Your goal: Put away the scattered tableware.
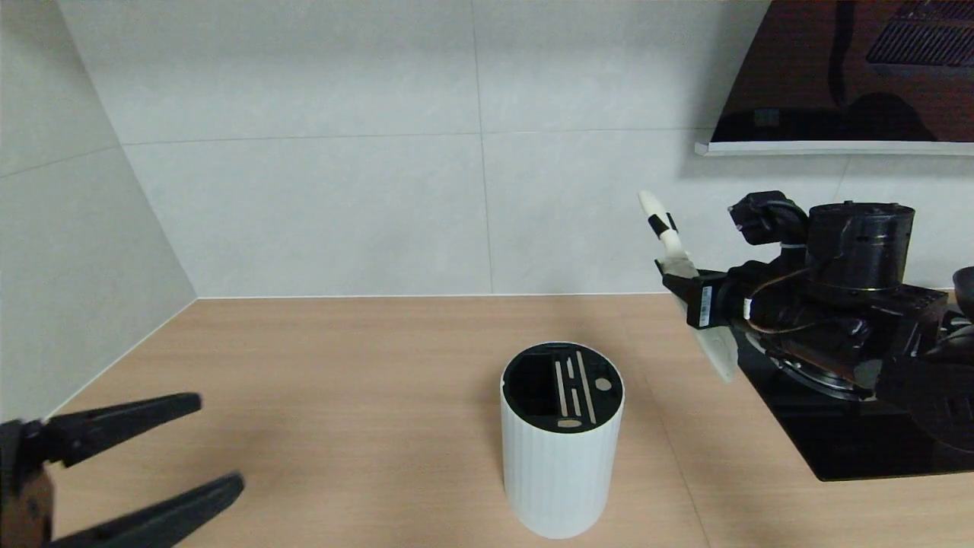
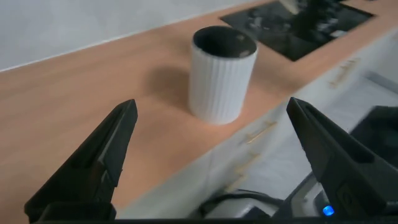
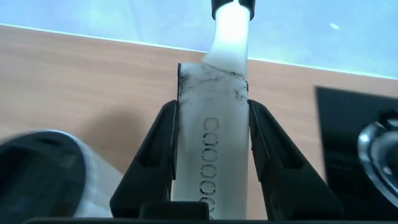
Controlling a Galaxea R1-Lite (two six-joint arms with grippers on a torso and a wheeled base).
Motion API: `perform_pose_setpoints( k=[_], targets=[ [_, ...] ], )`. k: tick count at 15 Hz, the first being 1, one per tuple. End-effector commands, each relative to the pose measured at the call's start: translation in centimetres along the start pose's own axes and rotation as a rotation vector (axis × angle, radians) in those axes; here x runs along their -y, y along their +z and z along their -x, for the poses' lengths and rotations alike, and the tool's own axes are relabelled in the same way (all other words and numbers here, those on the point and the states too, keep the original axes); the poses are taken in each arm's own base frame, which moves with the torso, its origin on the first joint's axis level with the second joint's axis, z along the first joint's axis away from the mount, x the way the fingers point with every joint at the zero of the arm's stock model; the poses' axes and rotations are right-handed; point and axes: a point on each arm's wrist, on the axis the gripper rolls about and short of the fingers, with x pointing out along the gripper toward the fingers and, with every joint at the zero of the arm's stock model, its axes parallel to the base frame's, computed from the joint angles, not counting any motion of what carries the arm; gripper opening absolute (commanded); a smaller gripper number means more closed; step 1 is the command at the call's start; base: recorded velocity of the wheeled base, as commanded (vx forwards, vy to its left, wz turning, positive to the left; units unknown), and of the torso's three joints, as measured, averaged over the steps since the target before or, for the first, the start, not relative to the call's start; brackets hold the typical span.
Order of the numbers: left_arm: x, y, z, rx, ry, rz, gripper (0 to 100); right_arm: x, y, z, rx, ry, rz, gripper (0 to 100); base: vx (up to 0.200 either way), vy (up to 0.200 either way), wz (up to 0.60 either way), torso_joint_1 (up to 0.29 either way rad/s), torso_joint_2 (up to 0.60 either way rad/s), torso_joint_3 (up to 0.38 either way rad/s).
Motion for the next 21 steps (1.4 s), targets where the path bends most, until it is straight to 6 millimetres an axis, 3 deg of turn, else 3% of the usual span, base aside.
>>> perform_pose_setpoints(
  k=[1,4,7,10,13,19,21],
  targets=[
    [-2.8,0.5,-8.5,-0.120,-0.114,0.146,100,-2.5,1.6,2.3,0.058,0.093,-0.009,0,0.000,0.000,0.00,0.000,0.00,0.000],
    [-1.4,1.5,-9.2,-0.037,-0.151,0.230,100,-5.6,2.0,4.9,0.044,0.215,-0.027,0,0.000,0.000,0.00,0.000,0.00,0.000],
    [-0.8,2.1,-9.6,0.000,-0.193,0.318,100,-7.2,1.9,5.5,0.026,0.279,-0.044,0,0.000,0.000,0.00,0.000,0.00,0.000],
    [0.1,3.3,-10.2,0.078,-0.280,0.454,100,-10.0,1.5,6.9,0.011,0.387,-0.055,0,0.000,0.000,0.00,0.000,0.00,0.000],
    [0.3,3.7,-10.9,0.120,-0.323,0.535,100,-11.7,0.6,6.9,-0.014,0.432,-0.043,0,0.000,0.000,0.00,0.000,0.00,0.000],
    [1.0,2.2,-16.2,0.169,-0.198,0.559,100,-14.1,-0.6,6.7,-0.036,0.495,-0.068,0,0.000,0.000,0.00,0.000,0.00,0.000],
    [0.9,2.2,-16.8,0.197,-0.199,0.555,100,-14.9,-1.2,6.7,-0.041,0.512,-0.064,0,0.000,0.000,0.00,0.000,0.00,0.000]
  ],
)
